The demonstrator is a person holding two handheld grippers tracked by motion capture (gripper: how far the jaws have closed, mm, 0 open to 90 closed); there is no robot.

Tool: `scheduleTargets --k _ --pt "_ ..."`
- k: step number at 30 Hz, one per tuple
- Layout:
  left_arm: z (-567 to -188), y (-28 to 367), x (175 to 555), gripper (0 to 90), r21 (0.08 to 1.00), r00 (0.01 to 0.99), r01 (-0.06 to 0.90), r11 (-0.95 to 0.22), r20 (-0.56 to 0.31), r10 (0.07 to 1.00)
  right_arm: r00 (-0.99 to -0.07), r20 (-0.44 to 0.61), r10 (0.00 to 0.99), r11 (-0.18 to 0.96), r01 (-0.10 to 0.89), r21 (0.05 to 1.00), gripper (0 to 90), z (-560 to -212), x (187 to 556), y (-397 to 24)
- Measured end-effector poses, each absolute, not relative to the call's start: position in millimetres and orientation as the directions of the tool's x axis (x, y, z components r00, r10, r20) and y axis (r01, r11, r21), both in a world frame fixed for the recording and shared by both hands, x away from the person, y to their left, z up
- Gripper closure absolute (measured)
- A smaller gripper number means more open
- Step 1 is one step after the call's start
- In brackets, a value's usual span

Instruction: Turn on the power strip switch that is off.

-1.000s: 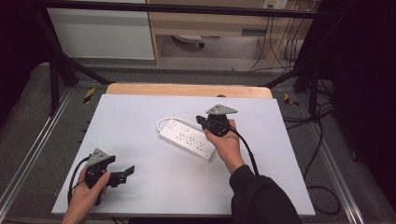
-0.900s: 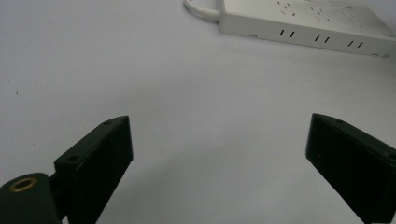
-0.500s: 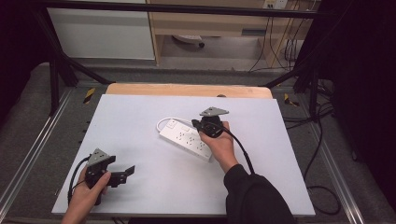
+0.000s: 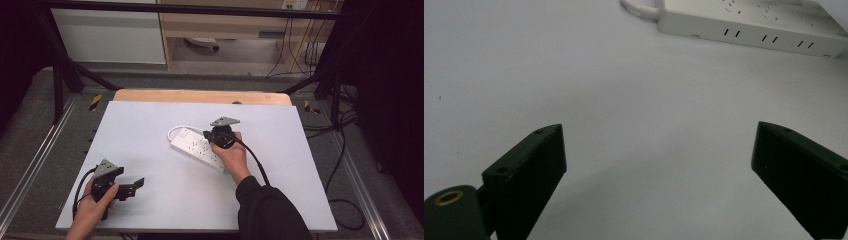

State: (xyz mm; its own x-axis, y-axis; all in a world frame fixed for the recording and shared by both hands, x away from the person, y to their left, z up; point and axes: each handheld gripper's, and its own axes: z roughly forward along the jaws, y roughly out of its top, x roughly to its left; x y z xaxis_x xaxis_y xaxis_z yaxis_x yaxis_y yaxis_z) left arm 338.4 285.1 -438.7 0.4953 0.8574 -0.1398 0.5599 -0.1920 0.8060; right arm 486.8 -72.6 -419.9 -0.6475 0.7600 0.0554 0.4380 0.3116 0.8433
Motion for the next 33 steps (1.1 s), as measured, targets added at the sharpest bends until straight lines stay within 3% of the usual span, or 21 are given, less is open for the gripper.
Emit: scheduleTargets --k 33 --pt "-439 285 339 7.3 0.805 0.496 0.560 -0.193 -0.139 0.857 -0.622 0.059 0.780 0.325 0.485 0.812 90.0 -438 490 -72"
